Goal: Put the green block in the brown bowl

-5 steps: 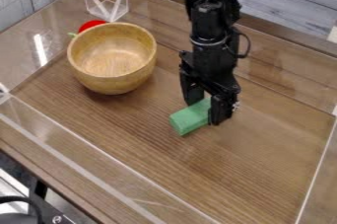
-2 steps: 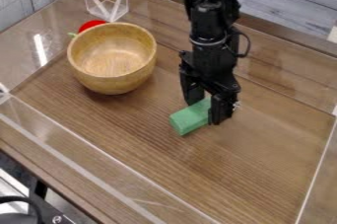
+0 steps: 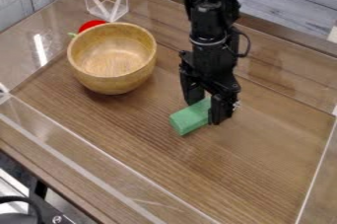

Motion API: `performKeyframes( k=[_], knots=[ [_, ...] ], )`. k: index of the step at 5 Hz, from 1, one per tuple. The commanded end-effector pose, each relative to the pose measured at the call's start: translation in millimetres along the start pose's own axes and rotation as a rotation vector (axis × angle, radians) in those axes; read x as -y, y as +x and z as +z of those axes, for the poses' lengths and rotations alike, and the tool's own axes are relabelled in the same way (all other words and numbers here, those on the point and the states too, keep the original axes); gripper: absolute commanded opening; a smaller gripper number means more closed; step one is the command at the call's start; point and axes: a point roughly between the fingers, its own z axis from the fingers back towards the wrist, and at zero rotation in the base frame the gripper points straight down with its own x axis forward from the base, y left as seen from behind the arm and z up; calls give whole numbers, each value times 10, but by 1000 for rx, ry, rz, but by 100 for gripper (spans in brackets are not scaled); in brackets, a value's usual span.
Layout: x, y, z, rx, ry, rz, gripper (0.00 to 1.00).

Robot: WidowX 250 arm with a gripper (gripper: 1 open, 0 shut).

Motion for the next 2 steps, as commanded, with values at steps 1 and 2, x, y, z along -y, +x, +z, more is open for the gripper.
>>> performKeyframes(
  k=[1,2],
  knots=[
    [-30,54,140,52,20,1,100],
    [-42,41,110,46,17,7,0]
  ],
)
